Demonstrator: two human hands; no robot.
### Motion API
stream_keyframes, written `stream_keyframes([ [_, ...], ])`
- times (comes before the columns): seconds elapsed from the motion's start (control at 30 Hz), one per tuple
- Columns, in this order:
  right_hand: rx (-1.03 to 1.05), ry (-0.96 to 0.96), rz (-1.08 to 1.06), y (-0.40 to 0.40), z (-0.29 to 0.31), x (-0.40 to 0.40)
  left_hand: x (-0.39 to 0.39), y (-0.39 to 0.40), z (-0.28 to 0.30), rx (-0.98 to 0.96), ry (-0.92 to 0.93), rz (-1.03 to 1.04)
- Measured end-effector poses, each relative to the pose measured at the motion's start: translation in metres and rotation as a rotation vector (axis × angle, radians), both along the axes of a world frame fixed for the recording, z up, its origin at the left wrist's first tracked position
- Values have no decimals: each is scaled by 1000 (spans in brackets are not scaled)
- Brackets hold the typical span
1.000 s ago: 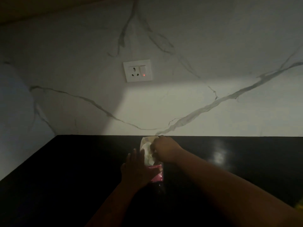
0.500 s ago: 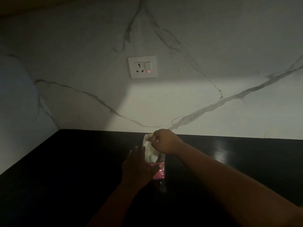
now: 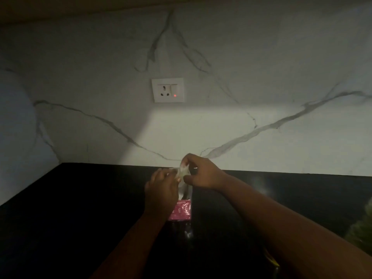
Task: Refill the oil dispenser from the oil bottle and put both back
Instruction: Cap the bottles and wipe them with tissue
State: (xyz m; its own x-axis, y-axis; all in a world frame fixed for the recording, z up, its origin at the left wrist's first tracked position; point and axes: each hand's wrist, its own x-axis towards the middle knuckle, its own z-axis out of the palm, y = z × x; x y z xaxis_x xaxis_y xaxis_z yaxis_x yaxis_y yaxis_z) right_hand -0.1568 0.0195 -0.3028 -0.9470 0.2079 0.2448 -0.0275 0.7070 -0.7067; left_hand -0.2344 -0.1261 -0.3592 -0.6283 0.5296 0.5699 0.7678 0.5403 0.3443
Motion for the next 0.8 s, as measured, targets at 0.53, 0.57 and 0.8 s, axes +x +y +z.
stream_keyframes([
  [0.53,218,-138,-623,38,24,205,133,52,21,-129,-286,-572],
  [0.57,289,-232,-665,42,17,220,142,56,16,-191,-301,-586],
  [0.8,118,-445,-715,46,-40,282,197,84,-5,-277,-527,-589],
])
